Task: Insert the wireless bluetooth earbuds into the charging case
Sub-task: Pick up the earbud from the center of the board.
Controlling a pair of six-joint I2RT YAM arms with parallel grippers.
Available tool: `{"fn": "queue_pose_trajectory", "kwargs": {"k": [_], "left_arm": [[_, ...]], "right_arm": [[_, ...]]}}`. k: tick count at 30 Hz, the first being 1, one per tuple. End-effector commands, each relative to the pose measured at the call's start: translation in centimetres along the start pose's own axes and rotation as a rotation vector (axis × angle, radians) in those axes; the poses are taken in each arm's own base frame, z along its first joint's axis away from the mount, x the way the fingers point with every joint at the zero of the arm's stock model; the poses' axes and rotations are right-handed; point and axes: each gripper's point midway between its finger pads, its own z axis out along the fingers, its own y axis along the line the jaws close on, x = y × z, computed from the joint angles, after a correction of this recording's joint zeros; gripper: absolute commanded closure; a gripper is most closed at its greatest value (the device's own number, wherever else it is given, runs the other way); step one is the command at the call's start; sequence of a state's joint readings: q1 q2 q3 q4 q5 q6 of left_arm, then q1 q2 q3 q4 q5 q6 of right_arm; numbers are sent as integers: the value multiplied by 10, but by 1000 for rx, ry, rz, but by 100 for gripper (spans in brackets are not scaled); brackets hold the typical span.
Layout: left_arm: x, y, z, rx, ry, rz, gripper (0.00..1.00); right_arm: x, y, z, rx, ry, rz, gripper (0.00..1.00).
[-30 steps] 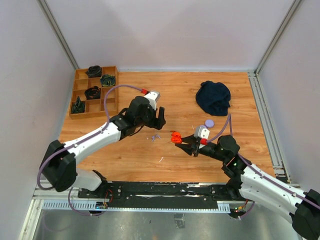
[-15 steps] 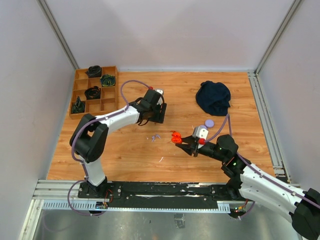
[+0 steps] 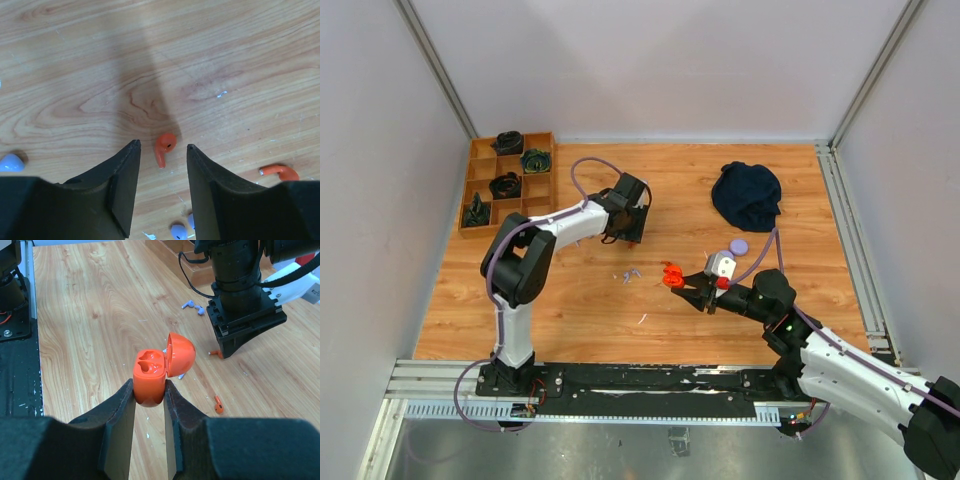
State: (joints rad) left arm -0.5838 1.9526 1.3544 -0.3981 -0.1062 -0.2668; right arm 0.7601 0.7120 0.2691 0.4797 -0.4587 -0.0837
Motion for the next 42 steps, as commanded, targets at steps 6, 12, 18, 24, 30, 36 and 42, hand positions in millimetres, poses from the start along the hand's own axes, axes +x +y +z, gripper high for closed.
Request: {"fn": "queue_pose_trajectory", "kwargs": {"k": [6, 12, 18, 24, 30, 36, 42], "left_arm": [[9, 1, 18, 0, 67, 33, 58], [22, 2, 22, -1, 113, 35, 63], [31, 8, 20, -25, 141, 39, 67], [39, 11, 17, -35, 157, 46, 71], [46, 16, 6, -47, 148, 34, 77], [51, 21, -3, -58, 141, 36, 78], [61, 25, -7, -66, 150, 34, 76]], "right_arm": [[-5, -9, -2, 34, -14, -25, 91], [-6, -11, -3, 45, -12, -26, 90], [-8, -11, -3, 45, -13, -24, 90], [-8, -11, -5, 49, -9, -22, 90], [-8, -11, -4, 50, -8, -18, 90], [-10, -10, -4, 41, -11, -10, 90], [-10, -8, -3, 36, -10, 3, 90]]}}
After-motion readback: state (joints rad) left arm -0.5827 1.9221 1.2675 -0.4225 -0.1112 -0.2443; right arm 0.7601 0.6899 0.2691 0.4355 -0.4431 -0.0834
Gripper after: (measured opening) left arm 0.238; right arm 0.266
